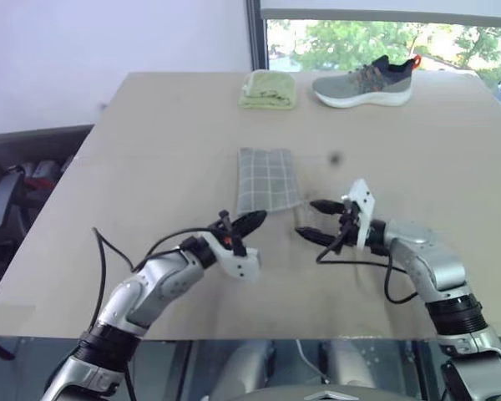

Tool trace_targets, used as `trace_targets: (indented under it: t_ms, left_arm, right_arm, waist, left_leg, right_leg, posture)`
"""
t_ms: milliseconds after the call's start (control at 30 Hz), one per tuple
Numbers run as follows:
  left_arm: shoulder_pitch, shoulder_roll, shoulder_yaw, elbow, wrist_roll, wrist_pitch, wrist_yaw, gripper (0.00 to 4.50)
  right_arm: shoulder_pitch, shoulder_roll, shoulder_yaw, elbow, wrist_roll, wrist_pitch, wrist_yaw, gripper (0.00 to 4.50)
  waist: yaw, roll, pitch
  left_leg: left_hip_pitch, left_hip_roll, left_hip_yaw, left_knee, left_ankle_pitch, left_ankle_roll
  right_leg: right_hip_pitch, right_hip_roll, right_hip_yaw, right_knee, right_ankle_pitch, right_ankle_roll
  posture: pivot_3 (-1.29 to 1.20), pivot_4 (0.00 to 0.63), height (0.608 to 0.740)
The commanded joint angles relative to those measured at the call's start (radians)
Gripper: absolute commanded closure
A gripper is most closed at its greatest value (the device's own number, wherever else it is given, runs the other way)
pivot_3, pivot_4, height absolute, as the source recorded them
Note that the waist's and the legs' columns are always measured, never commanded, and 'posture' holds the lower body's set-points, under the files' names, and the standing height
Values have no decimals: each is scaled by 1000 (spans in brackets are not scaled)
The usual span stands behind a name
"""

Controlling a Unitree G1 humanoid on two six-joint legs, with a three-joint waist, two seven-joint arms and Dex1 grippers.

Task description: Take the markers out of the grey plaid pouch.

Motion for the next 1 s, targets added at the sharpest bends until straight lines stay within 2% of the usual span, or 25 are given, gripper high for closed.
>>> trace_targets:
  t_ms: [33, 167, 267, 367, 433, 1000]
  left_arm:
    - [9, 0, 28, -38, -16, 4, 14, 4500]
    - [18, 0, 33, -46, -15, 4, 14, 4500]
    - [23, -3, 36, -48, -22, 10, 10, 4500]
    - [26, -10, 38, -48, -36, 12, 4, 3684]
    - [17, -17, 33, -45, -21, 14, 10, 2827]
    - [-70, -147, -48, -12, -22, 76, -47, 2827]
  right_arm:
    - [-22, -2, 1, -28, 31, 12, 29, 1340]
    - [-20, -10, 13, -31, 21, 5, 38, 3254]
    - [-20, -16, 24, -44, 21, 12, 40, 4463]
    - [-21, -19, 29, -55, 22, 15, 38, 4500]
    - [-23, -19, 30, -61, 25, 16, 36, 4500]
    - [-31, 8, 50, -103, 36, 39, 23, 4500]
  waist:
    - [0, 0, 0]
    - [0, 0, 0]
    - [0, 0, 0]
    - [0, 0, 0]
    - [0, 0, 0]
    - [-4, 0, 0]
  left_leg:
    - [0, 0, 0, 0, 0, 0]
    - [0, 0, 0, 0, 0, 0]
    - [0, 0, 0, 0, 0, 0]
    - [0, 0, 0, 0, 0, 0]
    - [0, 0, 0, 0, 0, 0]
    - [0, 0, 0, 2, 0, 0]
  right_leg:
    - [0, 0, 0, 0, 0, 0]
    - [0, 0, 0, 0, 0, 0]
    - [0, 0, 0, 0, 0, 0]
    - [0, 0, 0, 0, 0, 0]
    - [0, 0, 0, 0, 0, 0]
    - [0, 0, 0, 1, 0, 0]
  posture:
    - [0, 150, 740]
    - [0, 150, 740]
    - [0, 150, 740]
    - [0, 150, 740]
    - [0, 150, 740]
    - [0, 150, 740]
